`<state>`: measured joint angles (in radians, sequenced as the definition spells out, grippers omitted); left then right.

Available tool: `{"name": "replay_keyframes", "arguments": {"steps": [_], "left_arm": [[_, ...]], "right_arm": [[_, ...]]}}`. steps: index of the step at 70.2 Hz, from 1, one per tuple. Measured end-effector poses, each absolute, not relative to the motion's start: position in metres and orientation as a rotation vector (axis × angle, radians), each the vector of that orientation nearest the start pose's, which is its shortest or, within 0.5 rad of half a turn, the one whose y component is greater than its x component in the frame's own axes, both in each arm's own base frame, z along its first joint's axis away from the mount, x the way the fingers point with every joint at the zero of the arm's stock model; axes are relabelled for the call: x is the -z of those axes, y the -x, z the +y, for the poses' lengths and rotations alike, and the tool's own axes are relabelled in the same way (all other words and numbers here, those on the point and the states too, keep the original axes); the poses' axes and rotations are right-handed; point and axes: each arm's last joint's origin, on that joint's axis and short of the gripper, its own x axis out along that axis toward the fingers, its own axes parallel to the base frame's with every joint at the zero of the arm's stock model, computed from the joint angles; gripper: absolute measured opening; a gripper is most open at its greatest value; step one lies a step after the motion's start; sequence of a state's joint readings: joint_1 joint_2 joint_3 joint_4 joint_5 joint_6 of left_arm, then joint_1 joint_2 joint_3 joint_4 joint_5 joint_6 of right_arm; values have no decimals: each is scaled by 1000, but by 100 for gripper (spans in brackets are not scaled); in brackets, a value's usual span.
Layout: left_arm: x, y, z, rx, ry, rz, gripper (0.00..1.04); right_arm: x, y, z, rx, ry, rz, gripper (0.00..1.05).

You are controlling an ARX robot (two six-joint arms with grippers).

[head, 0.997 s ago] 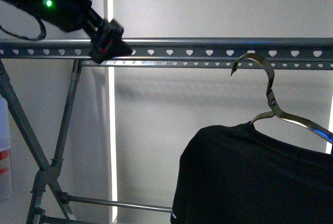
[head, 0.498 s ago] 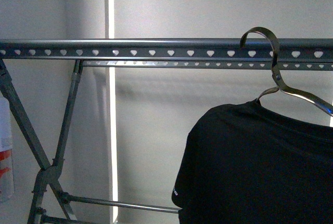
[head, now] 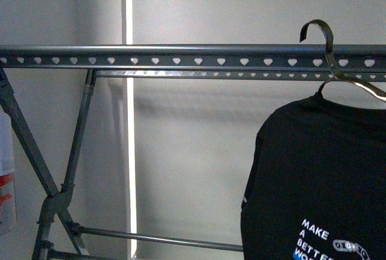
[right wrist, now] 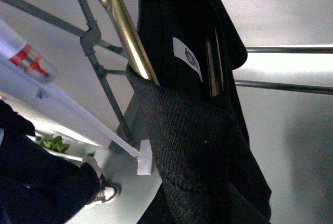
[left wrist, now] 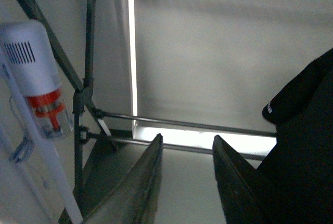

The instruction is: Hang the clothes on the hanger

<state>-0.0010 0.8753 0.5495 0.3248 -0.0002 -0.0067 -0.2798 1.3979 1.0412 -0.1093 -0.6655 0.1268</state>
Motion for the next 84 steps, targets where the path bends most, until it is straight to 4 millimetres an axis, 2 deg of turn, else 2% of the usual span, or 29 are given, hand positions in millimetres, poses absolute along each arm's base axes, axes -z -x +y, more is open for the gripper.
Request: {"name": "replay_keyframes", "arguments": {"steps": [2, 9, 22, 34, 50, 60, 76, 84], "left_arm": [[-274, -195, 0, 0, 6, 9, 20], [-256, -183, 0, 0, 6, 4, 3], [-227, -164, 0, 1, 3, 7, 4], [-206, -148, 0, 0, 3, 6, 4], [-192, -136, 0, 0, 2, 1, 4], [-185, -129, 0, 0, 2, 1, 4], [-178, -121, 0, 0, 2, 1, 4], [-176, -118, 0, 0, 2, -1, 4]], "right_arm": [[-299, -304, -69, -341, -365, 441, 4], [-313, -316, -72, -319, -453, 434, 4], [-340, -340, -81, -259, -566, 411, 4], [-349, -363, -89, -213, -667, 429, 4], [-343, -382, -96, -152, -765, 455, 4], [-330, -395, -98, -115, -817, 473, 4], [-311, -396, -95, -117, -812, 463, 4], [-301, -387, -91, -111, -724, 426, 22]]}}
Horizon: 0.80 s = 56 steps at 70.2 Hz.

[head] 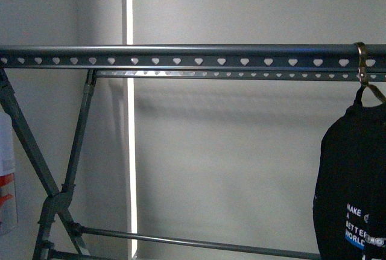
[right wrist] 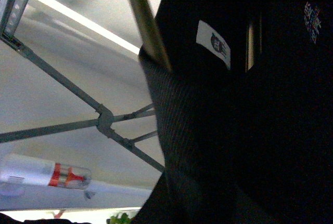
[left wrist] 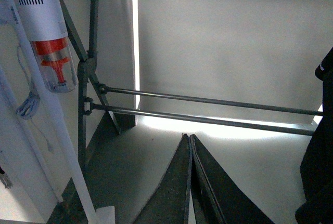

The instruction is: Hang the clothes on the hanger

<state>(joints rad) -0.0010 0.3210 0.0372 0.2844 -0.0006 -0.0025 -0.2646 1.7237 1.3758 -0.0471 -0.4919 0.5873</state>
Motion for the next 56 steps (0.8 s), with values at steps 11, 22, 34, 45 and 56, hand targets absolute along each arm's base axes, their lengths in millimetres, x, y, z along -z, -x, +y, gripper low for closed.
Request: {"name": "replay_keyframes", "arguments": {"steps": [11, 22, 34, 45, 56], "left_arm": [[-173, -115, 0, 1, 2, -22, 4], [-173, -111, 0, 0, 2, -23, 4], [-173, -108, 0, 0, 2, -22, 4], [-169, -97, 0, 0, 2, -14, 4], [-169, -97, 0, 0, 2, -16, 4]], "right_arm": [[-305, -346, -78, -85, -487, 230, 50], [-306, -268, -56, -85, -282, -13, 80], [-271, -182, -29, -81, -129, -188, 97], [-227, -114, -3, 15, -40, -71, 78], [-198, -98, 0, 3, -11, 6, 46]]}}
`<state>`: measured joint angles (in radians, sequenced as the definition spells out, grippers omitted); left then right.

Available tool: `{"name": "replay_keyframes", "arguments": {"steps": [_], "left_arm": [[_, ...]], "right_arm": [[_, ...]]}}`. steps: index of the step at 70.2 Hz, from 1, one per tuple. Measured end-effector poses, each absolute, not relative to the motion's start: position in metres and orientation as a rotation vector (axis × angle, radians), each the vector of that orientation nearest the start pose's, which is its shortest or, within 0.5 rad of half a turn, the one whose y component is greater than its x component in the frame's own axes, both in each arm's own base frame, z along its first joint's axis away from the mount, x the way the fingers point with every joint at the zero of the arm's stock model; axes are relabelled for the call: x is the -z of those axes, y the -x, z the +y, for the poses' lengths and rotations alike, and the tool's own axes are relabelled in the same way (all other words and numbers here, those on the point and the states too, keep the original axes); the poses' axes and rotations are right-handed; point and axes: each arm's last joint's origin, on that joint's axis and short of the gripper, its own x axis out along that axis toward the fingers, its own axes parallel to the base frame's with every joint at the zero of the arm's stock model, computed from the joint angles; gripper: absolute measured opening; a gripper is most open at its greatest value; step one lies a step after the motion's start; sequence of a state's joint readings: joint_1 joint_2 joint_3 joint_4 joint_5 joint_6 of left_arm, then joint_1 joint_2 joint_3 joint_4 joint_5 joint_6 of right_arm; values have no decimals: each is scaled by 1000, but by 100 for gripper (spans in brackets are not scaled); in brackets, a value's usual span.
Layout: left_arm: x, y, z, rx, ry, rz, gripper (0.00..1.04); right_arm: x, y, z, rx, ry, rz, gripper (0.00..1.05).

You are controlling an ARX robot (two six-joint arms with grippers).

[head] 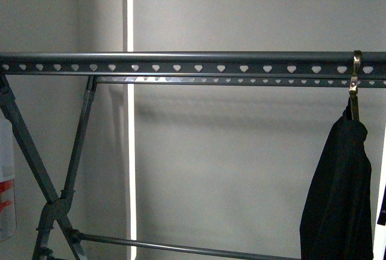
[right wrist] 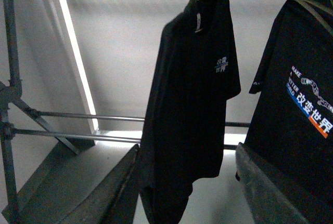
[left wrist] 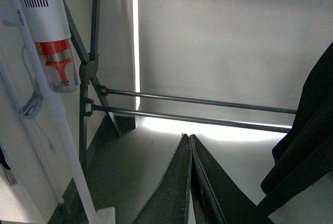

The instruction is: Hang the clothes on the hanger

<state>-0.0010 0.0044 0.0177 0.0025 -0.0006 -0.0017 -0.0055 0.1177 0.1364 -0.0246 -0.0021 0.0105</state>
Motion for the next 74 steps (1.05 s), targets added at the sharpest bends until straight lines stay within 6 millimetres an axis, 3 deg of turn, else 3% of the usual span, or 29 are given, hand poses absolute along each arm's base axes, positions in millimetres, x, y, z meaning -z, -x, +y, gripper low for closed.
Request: {"name": "replay_keyframes", "arguments": {"steps": [17, 40, 46, 70, 74], "left_arm": [[-169, -97, 0, 0, 2, -16, 4], [-169, -97, 0, 0, 2, -16, 4], [-169, -97, 0, 0, 2, -15, 4], [-169, -97, 0, 0, 2, -16, 4], [-169, -97, 0, 0, 2, -16, 16]], "right_arm": [[-186, -98, 0, 1, -1, 4, 1], [-175, -98, 0, 1, -2, 3, 2], [-165, -98, 0, 2, -1, 2, 2], [-165, -98, 0, 2, -1, 2, 2], [-165, -98, 0, 2, -1, 2, 8]]}}
